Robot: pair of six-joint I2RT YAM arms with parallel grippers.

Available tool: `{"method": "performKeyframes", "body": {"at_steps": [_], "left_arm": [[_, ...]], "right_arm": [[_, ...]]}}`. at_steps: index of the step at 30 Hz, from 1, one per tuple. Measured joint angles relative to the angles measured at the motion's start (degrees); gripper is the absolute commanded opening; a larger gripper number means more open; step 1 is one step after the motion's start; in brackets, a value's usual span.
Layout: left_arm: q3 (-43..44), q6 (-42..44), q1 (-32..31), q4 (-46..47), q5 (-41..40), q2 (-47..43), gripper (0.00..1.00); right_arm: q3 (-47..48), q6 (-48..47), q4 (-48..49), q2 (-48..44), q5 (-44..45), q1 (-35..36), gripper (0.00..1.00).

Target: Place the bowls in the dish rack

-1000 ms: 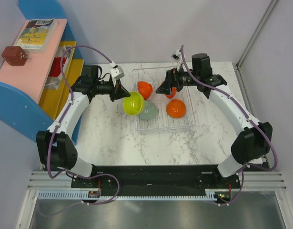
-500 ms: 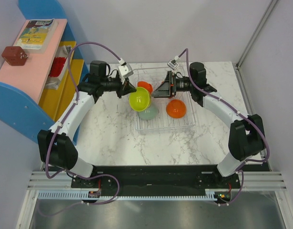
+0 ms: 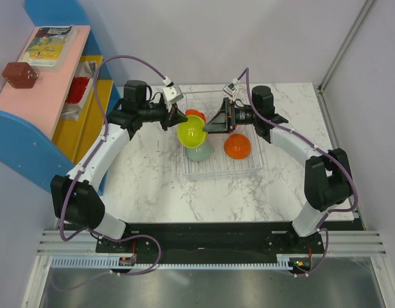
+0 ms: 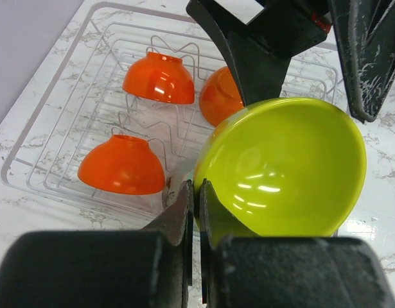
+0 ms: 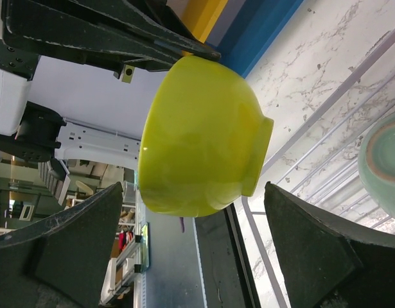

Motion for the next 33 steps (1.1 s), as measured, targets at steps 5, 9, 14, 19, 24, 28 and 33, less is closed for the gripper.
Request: {"method": "performKeyframes", "body": {"at_steps": [5,9,14,19,24,28,33], "left_arm": [[0.0,-0.44,-0.61,0.35,-0.02,-0.74,0.02],[0.0,-0.61,-0.92,0.52,-0.04,-0.96,0.02],[0.0,-0.81,-1.09,0.55,-0.04,-0.96,0.02],[0.0,-0.98,-1.09,0.59,-0.02,-0.96,0.02],[0.0,-1.03,-1.09,0.55,-0.39,-0.96,0.02],[0.0,-1.03,-1.09,0.61,-0.44,-0.96,0.02],[0.0,-1.18,-1.16,0.63,-0.48,-0.96,0.29]], "right_arm": [[0.0,-0.24,0.02,0.39,0.0,0.11,0.98],[0.0,-0.24,0.04,0.59,0.0,0.52,0.96],[-0.02,0.57,1.07,0.59,-0.11,1.01,0.87],[-1.01,3.54,5.33,0.61,-0.96,1.14,0.73],[-1.84,5.03,7.28,0.96,-1.16,1.09,0.59],[-2.56,6.67,9.49,0.98,-1.14,1.09,0.27],[-3.37,8.24,11.41,1.01,-1.07,1.09,0.0]]}}
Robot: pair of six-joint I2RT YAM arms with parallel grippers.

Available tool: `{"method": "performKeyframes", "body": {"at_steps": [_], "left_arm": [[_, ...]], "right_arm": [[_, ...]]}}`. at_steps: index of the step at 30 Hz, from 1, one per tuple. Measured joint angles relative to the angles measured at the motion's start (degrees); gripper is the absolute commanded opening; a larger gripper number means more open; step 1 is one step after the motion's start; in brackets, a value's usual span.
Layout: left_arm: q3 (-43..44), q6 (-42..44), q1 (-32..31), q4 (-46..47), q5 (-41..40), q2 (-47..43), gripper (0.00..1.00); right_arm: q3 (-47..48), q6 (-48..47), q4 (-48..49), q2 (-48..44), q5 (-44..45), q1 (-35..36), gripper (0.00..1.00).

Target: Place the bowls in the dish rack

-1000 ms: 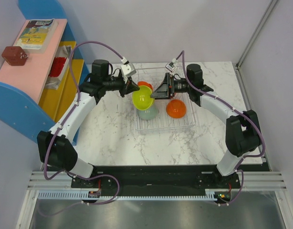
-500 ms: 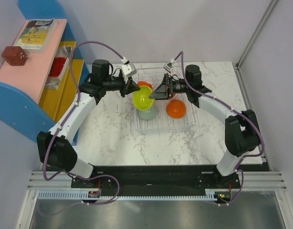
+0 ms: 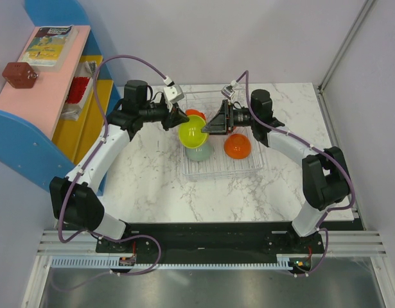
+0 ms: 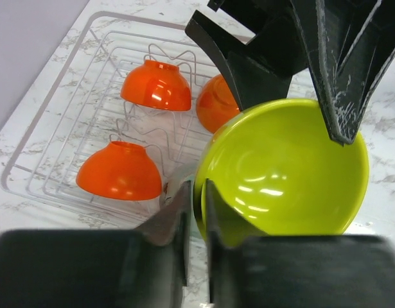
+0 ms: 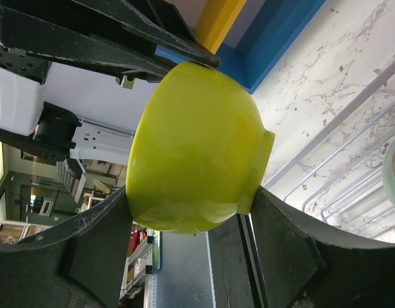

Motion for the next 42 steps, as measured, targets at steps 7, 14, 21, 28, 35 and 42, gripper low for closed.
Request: {"method": "performKeyframes", "body": {"at_steps": [7,14,21,28,35,42], "left_arm": [[0.02,-0.83,-0.31,1.01,-0.76,0.0,0.91],[-0.76,-1.75,3.72,-0.55,1.25,-2.05,1.0],[-5.73,-1.29,12.5,-7.19,6.51,-8.81,1.0],[-15.15,0.74,13.81,-13.62,7.3,-15.23,1.0],[-20.11,1.09,19.17,-15.69,8.59,-16.17,1.0],[-20.28,1.07,22.36,-15.63,11.32,-16.17,1.0]], "right_arm": [[-0.15,-2.58,-2.25,0.0,0.74,0.09,0.0],[2.95,-17.75,-21.24,-0.09,7.78,0.09,0.0],[15.56,-41.7,-46.73,-0.72,23.54,0.11,0.0],[21.31,-60.7,-62.6,-0.74,39.41,1.11,0.0],[21.31,-73.44,-70.51,-0.74,52.52,6.67,0.0],[21.31,-80.5,-72.32,-0.5,60.11,14.05,0.0]]}}
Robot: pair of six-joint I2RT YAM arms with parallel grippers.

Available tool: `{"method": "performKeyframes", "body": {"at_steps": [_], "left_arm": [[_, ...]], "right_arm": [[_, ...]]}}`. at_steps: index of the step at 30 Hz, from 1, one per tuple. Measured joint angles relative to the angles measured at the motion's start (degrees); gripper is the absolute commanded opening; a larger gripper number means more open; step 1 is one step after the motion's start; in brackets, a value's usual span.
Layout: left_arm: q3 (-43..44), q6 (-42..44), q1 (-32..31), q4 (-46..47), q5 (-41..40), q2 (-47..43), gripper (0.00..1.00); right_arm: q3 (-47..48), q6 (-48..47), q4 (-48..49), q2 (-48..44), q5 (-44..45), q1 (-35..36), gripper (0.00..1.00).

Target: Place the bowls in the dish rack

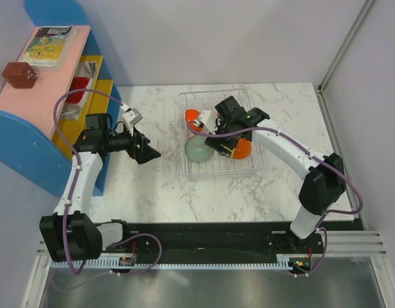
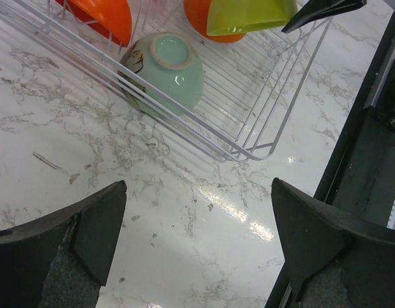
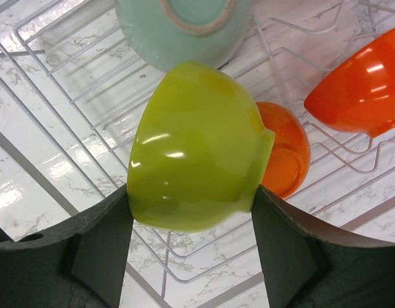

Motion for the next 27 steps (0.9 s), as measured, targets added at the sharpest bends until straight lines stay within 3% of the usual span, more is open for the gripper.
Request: {"method": "performKeyframes", "body": {"at_steps": [25,27], "left_arm": [[-0.22,0.0,0.7,0.02,1.66,0.0,1.0],[-0.22,0.0,0.7,0.02,1.66,0.0,1.0]], "right_arm": [[0.31,-13.35,-0.26,8.76,14.64,7.91,0.0],[0.31,-14.29,-0.44,9.07,15.61,8.44,0.07]]}}
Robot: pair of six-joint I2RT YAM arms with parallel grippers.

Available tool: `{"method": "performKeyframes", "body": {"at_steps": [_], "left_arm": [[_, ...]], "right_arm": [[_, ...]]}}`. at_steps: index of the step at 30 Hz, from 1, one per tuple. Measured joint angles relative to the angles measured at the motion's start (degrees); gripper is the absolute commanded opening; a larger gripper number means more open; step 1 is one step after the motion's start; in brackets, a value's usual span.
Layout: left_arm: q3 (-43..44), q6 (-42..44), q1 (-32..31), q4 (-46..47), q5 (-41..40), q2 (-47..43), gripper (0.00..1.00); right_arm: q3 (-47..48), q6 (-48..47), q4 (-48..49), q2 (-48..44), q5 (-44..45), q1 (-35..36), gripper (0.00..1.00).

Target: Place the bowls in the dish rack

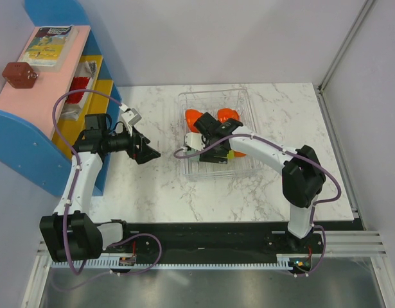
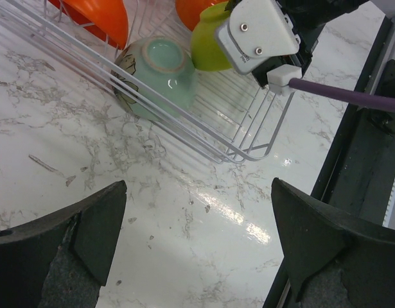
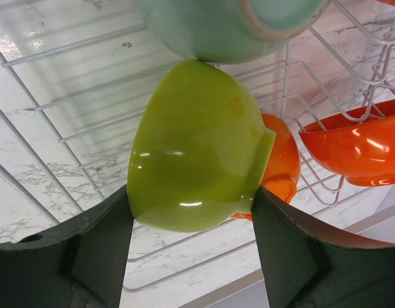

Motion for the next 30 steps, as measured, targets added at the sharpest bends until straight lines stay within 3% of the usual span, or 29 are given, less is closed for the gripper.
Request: {"method": "performKeyframes", "body": {"at_steps": [2,3,5,6,9,16,30], "left_arm": [[0.0,0.0,0.0,0.0,0.0,0.02,1.0],[0.0,0.0,0.0,-0.02,0.0,0.02,1.0],[0.0,0.0,0.0,0.0,0.0,0.02,1.0],[0.0,0.0,0.0,-0.02,0.0,0.02,1.0],[0.0,0.0,0.0,-0.02,0.0,0.02,1.0],[0.0,0.0,0.0,0.0,0.0,0.02,1.0],[0.0,0.0,0.0,-0.02,-0.02,0.02,1.0]], "right_arm": [[0.0,-0.9,-0.17,0.28,1.22,0.68,0.13],[0.0,-1.51,-0.26,0.39,1.9,1.09,0.27],[0.0,-2.4,-0.42,0.46,2.56,1.51,0.45],[0.0,-2.93,-0.5,0.52,2.84,1.73,0.64],[0.0,-4.37,-0.83,0.59,3.37,2.05,0.83],[0.0,-6.4,-3.45,1.03,3.65,2.12,0.98],[2.62,-6.86,-8.52,1.27,-0.98,2.12,0.98]]}}
